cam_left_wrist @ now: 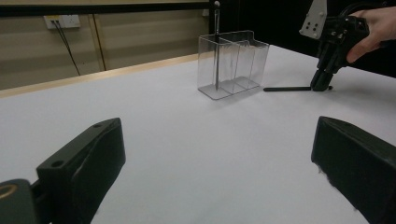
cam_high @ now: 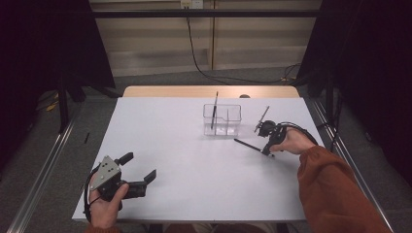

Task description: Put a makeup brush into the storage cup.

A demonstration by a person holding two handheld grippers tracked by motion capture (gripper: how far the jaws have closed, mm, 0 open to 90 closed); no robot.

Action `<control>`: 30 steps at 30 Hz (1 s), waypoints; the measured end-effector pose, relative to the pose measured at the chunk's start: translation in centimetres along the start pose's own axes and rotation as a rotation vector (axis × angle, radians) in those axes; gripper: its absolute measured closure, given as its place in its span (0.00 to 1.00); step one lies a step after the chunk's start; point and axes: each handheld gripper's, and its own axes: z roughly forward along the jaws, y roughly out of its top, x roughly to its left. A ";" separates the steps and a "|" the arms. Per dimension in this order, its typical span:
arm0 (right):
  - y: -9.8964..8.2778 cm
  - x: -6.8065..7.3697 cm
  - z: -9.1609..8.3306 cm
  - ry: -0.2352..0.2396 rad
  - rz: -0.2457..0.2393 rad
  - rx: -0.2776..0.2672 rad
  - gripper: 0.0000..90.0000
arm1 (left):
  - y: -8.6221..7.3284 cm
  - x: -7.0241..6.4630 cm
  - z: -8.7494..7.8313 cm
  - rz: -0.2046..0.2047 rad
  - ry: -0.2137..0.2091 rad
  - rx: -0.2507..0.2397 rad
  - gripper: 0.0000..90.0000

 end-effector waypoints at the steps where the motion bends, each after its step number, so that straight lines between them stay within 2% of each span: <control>1: 0.0 0.1 0.0 -0.007 -0.008 0.001 0.94 | 0.0 0.0 0.0 0.000 0.000 0.000 0.03; 13: -0.2 0.0 -0.3 0.012 0.013 0.000 0.94 | 0.0 0.1 0.0 0.000 0.004 0.000 0.03; 15: -0.2 0.1 -0.4 0.033 0.015 -0.020 0.94 | 0.0 0.1 0.0 0.003 0.004 0.001 0.03; 22: -1.0 0.2 -0.9 0.057 0.030 -0.063 0.94 | 0.0 0.0 0.1 0.007 -0.001 0.003 0.03; 27: -1.8 0.0 -1.9 0.055 0.069 -0.161 0.94 | 0.0 0.0 0.1 0.007 0.000 0.005 0.03; 30: -2.4 0.0 -2.5 0.055 0.065 -0.186 0.94 | 0.0 0.0 0.1 0.008 -0.001 0.005 0.03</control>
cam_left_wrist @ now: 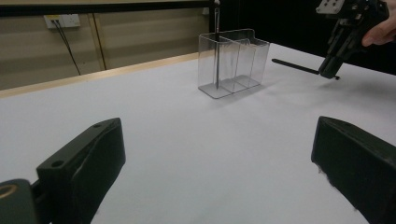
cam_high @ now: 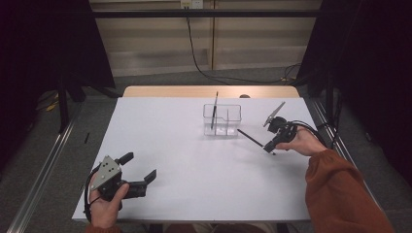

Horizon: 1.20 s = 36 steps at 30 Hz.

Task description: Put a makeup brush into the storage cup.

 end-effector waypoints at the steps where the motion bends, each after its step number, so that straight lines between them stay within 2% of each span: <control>1: -0.1 0.1 -0.1 -0.003 0.004 -0.007 0.94 | 0.0 0.0 0.0 0.000 0.000 0.000 0.03; 5: -0.6 0.2 -0.3 0.003 0.005 -0.037 0.94 | 0.0 0.0 0.0 0.000 0.002 0.001 0.03; 8: -0.9 0.4 -0.5 -0.008 0.007 -0.080 0.94 | 0.0 0.0 0.0 0.001 0.002 0.002 0.03; 12: -1.3 0.6 -0.8 -0.022 0.004 -0.111 0.94 | 0.0 0.1 0.0 -0.002 0.004 0.000 0.03; 16: -1.6 0.9 -1.2 -0.005 0.008 -0.167 0.94 | 0.0 0.2 0.0 -0.004 0.004 -0.001 0.03; 21: -1.7 0.9 -1.5 -0.009 0.030 -0.252 0.94 | 0.0 0.2 0.0 -0.005 0.004 -0.002 0.03; 23: -1.8 0.9 -1.4 -0.035 0.033 -0.287 0.94 | 0.1 0.2 0.0 -0.005 0.004 -0.001 0.03; 25: -1.8 1.1 -1.1 -0.063 0.035 -0.292 0.94 | 0.1 0.3 -0.1 -0.003 0.007 -0.001 0.03; 30: -1.9 1.5 -1.2 -0.070 0.039 -0.351 0.94 | 0.2 0.3 -0.2 -0.004 0.004 -0.005 0.03; 34: -2.2 1.9 -1.7 -0.064 0.058 -0.427 0.94 | 0.3 0.4 -0.2 -0.002 0.009 -0.002 0.03; 36: -2.4 2.0 -1.8 -0.077 0.076 -0.467 0.94 | 0.3 0.4 -0.3 0.000 0.012 -0.006 0.03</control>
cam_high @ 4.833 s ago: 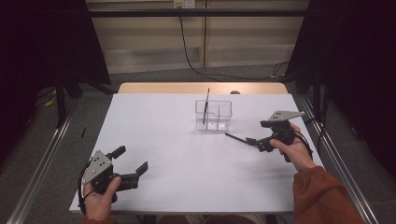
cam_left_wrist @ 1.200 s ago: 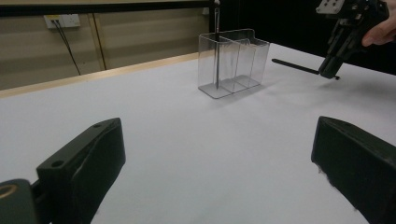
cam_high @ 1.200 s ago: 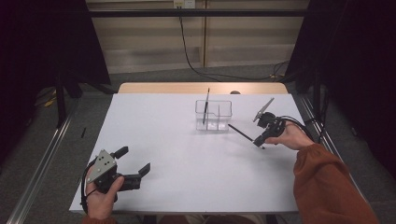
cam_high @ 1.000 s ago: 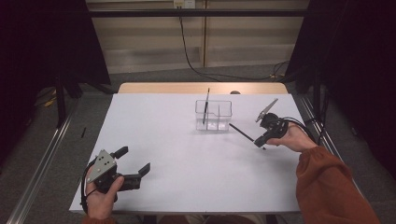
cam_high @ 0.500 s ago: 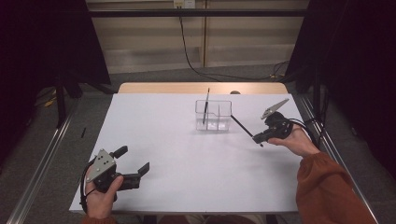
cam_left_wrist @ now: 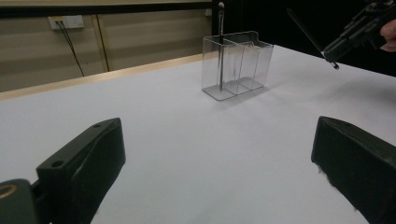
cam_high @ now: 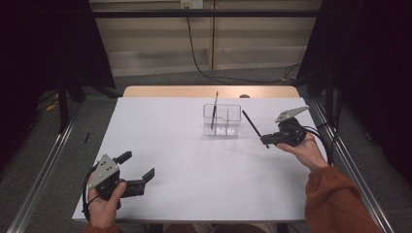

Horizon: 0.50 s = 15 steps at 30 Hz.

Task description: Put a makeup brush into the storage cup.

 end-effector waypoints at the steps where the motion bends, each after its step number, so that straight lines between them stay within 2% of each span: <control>1: -0.1 0.0 -0.1 0.005 0.019 -0.011 0.94 | 0.0 0.0 -0.1 0.004 0.002 -0.002 0.03; 2: -0.2 0.1 -0.1 -0.019 0.023 -0.025 0.94 | 0.1 0.0 -0.1 0.005 0.002 -0.002 0.03; 5: -0.6 0.3 -0.3 -0.031 0.050 -0.076 0.94 | 0.1 0.0 -0.1 0.008 0.000 -0.002 0.03; 12: -1.1 0.5 -0.7 0.007 0.087 -0.175 0.94 | 0.1 -0.2 -0.1 0.008 -0.002 -0.005 0.03; 15: -1.1 0.9 -0.9 0.035 0.085 -0.207 0.94 | 0.2 -0.2 -0.1 0.006 -0.008 -0.006 0.03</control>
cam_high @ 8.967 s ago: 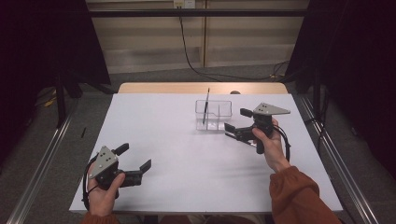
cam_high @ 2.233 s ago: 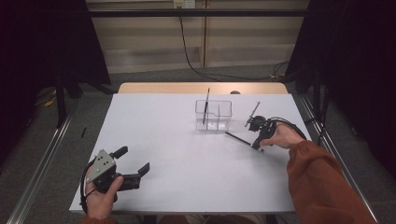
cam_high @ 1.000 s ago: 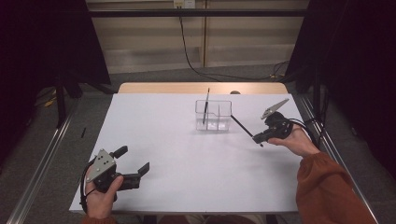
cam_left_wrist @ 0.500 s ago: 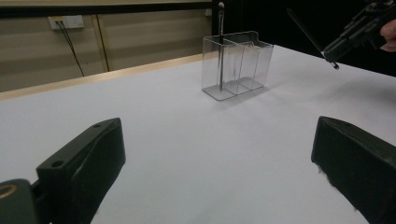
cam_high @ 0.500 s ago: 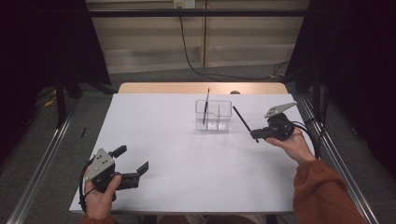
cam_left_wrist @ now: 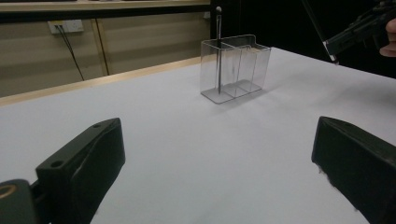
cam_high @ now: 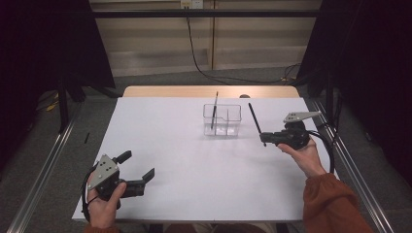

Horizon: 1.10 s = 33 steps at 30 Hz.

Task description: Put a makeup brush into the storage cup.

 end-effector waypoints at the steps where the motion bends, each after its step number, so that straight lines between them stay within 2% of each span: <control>1: 0.0 0.2 -0.1 0.007 -0.002 -0.008 0.94 | 0.0 0.0 0.0 0.001 -0.004 0.001 0.03; 7: -0.1 0.9 -0.6 0.068 0.001 -0.048 0.94 | 0.1 -0.2 0.2 -0.003 -0.024 -0.001 0.03; 11: 0.0 1.6 -1.0 0.089 -0.018 -0.057 0.94 | 0.1 -0.5 0.2 -0.002 -0.033 -0.002 0.03; 33: 0.6 5.7 0.7 0.194 -0.125 0.020 0.94 | 1.0 -1.8 1.3 0.006 -0.084 0.002 0.03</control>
